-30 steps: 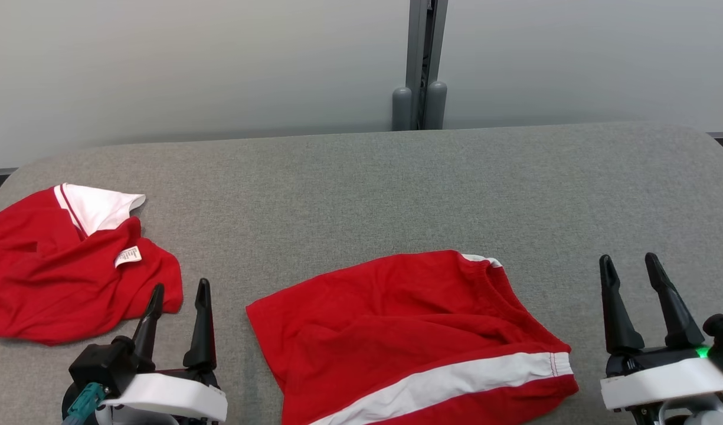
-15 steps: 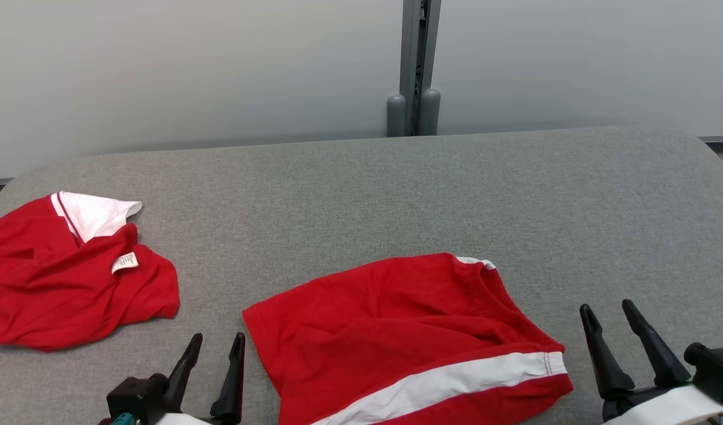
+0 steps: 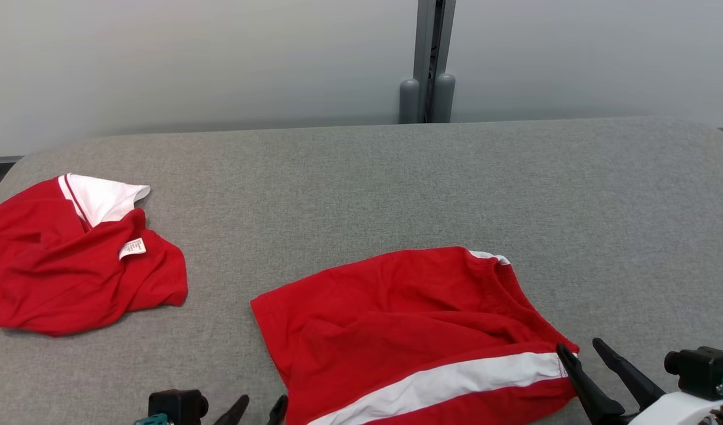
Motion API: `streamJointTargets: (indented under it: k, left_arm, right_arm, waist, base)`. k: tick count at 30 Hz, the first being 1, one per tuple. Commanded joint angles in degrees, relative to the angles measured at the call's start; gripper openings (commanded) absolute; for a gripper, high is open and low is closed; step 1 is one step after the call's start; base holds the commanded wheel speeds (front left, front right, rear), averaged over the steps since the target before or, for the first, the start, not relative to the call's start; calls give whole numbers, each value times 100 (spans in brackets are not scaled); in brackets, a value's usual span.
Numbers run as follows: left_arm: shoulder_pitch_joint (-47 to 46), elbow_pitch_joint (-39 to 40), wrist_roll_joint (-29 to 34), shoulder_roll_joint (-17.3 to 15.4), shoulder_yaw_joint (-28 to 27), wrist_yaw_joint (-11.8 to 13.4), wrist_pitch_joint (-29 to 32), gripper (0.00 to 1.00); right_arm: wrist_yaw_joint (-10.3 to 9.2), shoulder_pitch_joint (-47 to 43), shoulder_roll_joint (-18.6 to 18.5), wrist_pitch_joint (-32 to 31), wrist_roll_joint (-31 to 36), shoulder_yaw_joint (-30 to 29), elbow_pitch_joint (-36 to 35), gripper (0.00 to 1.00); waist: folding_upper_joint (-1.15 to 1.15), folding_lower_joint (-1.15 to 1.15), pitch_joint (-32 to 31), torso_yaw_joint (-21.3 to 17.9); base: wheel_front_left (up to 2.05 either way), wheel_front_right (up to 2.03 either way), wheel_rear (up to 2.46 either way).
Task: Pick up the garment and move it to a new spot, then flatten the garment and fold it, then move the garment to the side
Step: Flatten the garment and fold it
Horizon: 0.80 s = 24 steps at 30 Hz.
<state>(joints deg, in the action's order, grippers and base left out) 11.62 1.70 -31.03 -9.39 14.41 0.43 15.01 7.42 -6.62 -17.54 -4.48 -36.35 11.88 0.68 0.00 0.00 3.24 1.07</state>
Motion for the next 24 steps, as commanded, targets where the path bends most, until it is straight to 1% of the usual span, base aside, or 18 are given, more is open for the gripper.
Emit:
streamJointTargets:
  k: [1,6,9,14,19,24]
  left_arm:
    - [119,98,-95,-22,10,77,216,100]
    - [252,311,-408,40,15,250,752,100]
    - [304,356,-470,36,52,287,910,100]
    - [268,403,-604,119,174,296,1135,100]
    - [287,291,-554,26,283,349,1398,100]
    - [128,112,-498,16,253,372,1327,100]
  right_arm:
    - [14,-72,-60,-150,-87,-11,-80,100]
    - [14,-127,-86,-654,-231,-45,-260,100]
    - [14,-161,-46,-823,-257,-99,-299,100]
    - [14,-115,9,-1139,-294,-146,-354,100]
    - [14,25,59,-1320,-231,-154,-356,100]
    - [14,143,129,-1379,-160,-82,-275,100]
  waist:
    - [0,0,23,14]
    - [0,0,56,5]
    - [0,0,52,-7]
    - [0,0,68,-45]
    - [0,0,137,-77]
    - [0,0,191,-81]
  base:
    - [0,0,0]
    - [0,0,0]
    - [0,0,0]
    - [0,0,0]
    - [0,0,0]
    - [0,0,0]
